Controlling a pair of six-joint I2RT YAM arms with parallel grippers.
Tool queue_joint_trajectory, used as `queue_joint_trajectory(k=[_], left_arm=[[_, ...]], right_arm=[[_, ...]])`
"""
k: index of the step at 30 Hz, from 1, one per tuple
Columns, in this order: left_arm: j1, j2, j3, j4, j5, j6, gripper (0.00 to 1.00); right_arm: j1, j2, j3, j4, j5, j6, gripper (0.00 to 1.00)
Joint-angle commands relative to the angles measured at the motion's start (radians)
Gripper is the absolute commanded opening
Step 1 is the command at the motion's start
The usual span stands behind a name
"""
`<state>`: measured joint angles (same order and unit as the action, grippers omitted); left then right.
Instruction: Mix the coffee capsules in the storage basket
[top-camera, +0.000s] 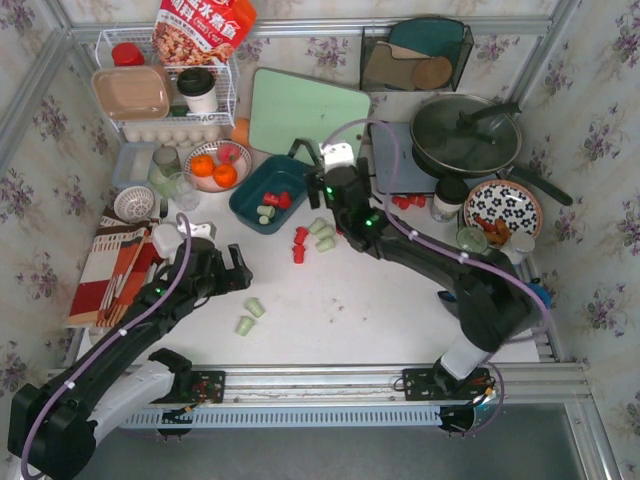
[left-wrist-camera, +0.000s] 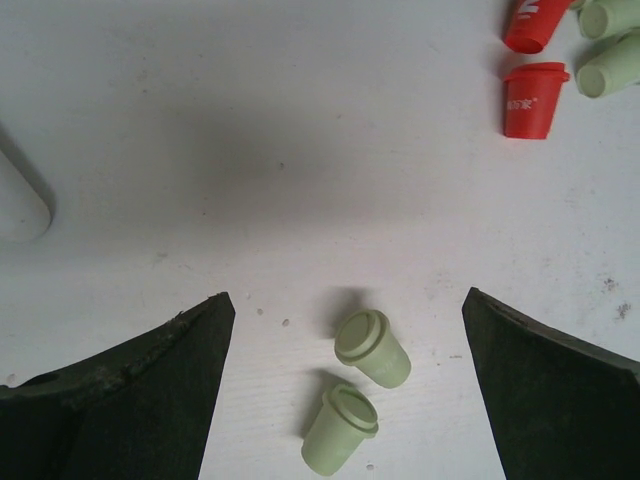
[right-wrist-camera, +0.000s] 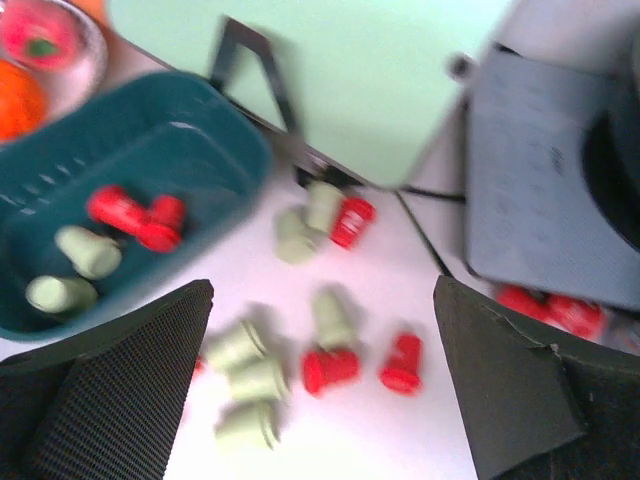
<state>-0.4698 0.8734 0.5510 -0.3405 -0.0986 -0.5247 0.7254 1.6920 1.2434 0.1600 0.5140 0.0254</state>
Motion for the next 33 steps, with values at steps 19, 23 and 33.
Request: queue_joint_trajectory(k=[19,23,33], left_arm=[[-0.291,-0.150,-0.004,-0.482,-0.075,-0.222,0.68],[-0.394,-0.132,0.009,-0.534,-0.188,-0.267,0.64],[-0.492,0.023,0.028,-0.469,-0.288,-0.235,0.59]], right_arm=[[0.000,-0.769,-0.844,0.196,0.085,0.044,0.95],[0.000,-0.828,-0.911,0.226,0.062,0.038,0.95],[0.000,-0.861,-1.007,0.292,0.029,0.064,0.94]])
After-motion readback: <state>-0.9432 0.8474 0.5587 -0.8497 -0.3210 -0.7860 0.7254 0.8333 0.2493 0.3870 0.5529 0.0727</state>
